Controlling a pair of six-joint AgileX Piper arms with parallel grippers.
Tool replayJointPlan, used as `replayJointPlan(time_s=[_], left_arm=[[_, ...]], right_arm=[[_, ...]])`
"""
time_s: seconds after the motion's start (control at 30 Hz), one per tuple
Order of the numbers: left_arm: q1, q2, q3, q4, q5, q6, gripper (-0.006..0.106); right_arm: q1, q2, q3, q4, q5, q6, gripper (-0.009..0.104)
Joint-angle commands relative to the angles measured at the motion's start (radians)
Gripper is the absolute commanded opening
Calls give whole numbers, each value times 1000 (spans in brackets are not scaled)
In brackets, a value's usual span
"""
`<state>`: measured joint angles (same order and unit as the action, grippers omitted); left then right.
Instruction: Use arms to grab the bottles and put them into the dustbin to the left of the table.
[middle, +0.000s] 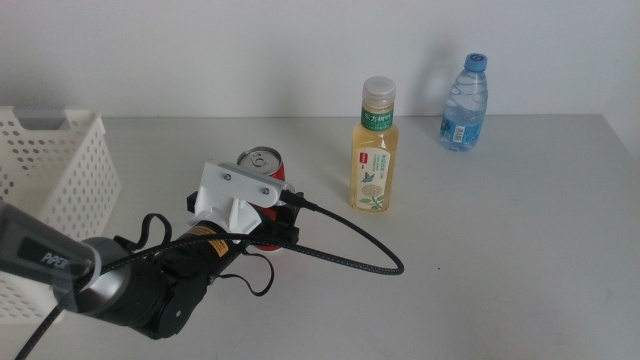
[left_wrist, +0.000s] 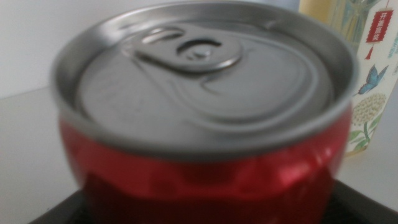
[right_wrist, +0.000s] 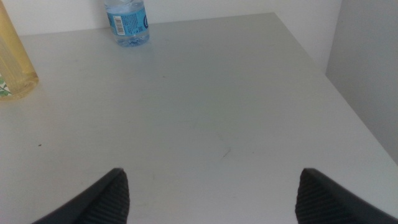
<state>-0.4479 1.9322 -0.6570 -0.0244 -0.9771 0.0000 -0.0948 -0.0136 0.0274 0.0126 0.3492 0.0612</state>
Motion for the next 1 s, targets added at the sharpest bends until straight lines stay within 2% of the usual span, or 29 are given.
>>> replayJointPlan(time_s=[0.0, 0.07, 0.2, 0.3, 0.43, 0.5, 0.63, 0.8, 0.87, 0.97], left_arm=[[3, -35, -36, 3, -74, -21, 89], [12, -35, -40, 11, -73, -28, 79], [21, -36, -40, 69, -76, -87, 45], [21, -57, -40, 68, -38, -86, 23], [21, -147, -48, 68, 123, -86, 3], [21, -204, -63, 69, 203, -86, -2], [29, -346, -105, 90, 403, -92, -2], [121, -502, -294, 82, 936, -147, -2], [166, -522, -398, 43, 1189, -122, -2], [269, -519, -580, -57, 1537, 58, -2]], right_arm=[[1, -21, -8, -13, -53, -5, 94], [1, -21, -8, -13, -53, -5, 94], [1, -21, -8, -13, -53, -5, 94], [1, -21, -8, -13, -53, -5, 94], [1, -21, -8, -13, -53, -5, 94], [1, -21, -8, -13, -53, -5, 94], [1, -21, -8, -13, -53, -5, 94], [1, -21, -8, -13, -53, -5, 94], [1, -21, -8, -13, -53, -5, 94], [1, -21, -8, -13, -53, -5, 94]])
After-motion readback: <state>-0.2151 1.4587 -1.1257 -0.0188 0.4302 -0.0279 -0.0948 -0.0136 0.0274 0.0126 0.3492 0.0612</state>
